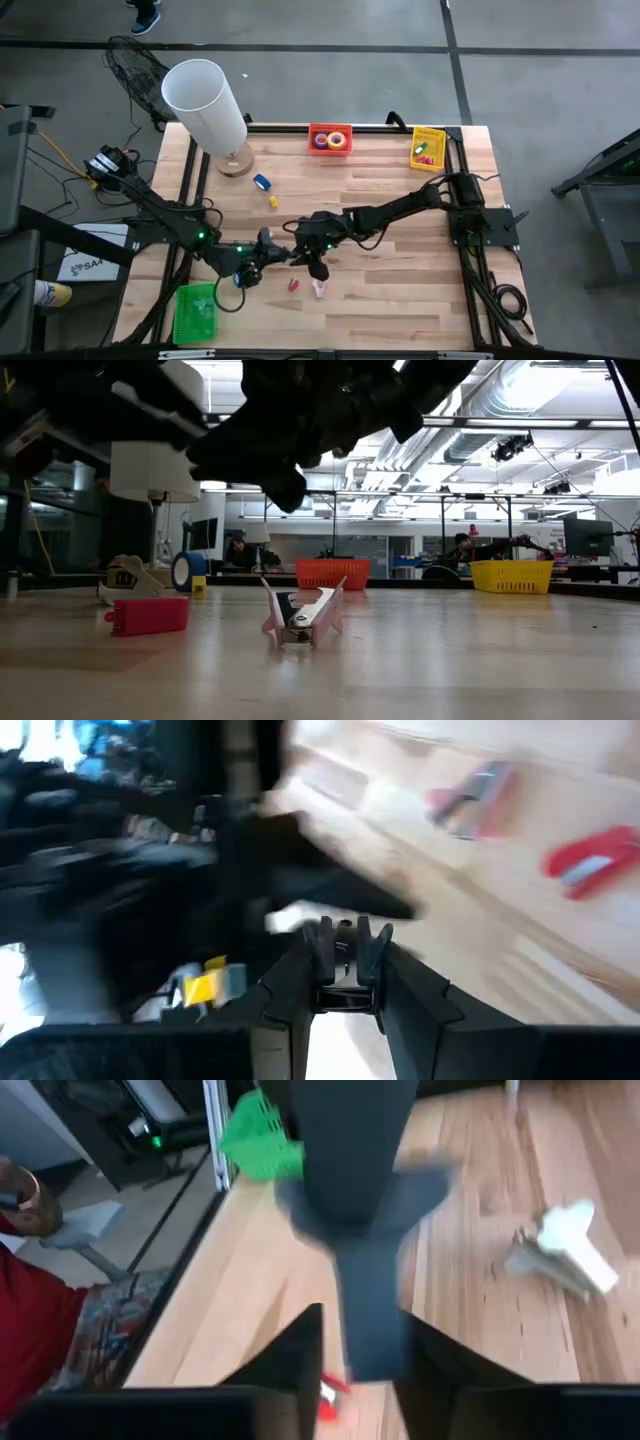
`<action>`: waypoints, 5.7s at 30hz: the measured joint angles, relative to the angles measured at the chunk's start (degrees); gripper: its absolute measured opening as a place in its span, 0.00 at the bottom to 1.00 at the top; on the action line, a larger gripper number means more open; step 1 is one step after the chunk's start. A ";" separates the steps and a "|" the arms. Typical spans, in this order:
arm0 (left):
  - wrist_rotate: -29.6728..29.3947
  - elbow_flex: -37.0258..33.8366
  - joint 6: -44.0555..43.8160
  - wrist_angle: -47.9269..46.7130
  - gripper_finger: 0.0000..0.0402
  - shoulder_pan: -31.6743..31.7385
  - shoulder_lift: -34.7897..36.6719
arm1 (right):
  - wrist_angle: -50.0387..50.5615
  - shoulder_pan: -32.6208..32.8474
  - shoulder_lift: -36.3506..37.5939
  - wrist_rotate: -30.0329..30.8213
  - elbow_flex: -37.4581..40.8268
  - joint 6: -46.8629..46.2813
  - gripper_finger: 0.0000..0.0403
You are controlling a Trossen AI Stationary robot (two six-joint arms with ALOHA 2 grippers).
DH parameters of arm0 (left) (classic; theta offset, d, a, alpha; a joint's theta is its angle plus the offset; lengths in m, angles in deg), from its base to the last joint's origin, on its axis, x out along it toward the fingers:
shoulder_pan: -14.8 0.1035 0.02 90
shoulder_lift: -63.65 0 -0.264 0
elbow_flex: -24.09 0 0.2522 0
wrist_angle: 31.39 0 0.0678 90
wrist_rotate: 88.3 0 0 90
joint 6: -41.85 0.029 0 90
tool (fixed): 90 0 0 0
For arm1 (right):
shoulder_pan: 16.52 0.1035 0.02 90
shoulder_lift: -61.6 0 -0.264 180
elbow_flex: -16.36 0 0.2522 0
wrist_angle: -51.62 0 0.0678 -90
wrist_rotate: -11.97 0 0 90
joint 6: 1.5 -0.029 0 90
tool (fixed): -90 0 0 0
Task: Pick and place Stapler, Stapler remover, tape
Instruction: Put the dark gray staple remover into the green bin, then put the white staple remover into the green bin
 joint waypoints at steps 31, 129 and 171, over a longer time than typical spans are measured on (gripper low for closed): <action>18.81 17.54 -48.75 -62.34 0.21 -9.90 2.73 | 17.61 0.39 4.21 11.56 0.10 -0.11 0.39; 32.98 19.61 -85.07 -55.29 0.44 -35.13 -6.32 | 17.91 1.25 4.21 15.68 0.89 -0.39 0.39; 35.62 23.40 -83.61 -74.54 0.86 -25.25 -5.38 | 41.83 1.07 4.21 8.82 -3.10 5.03 0.39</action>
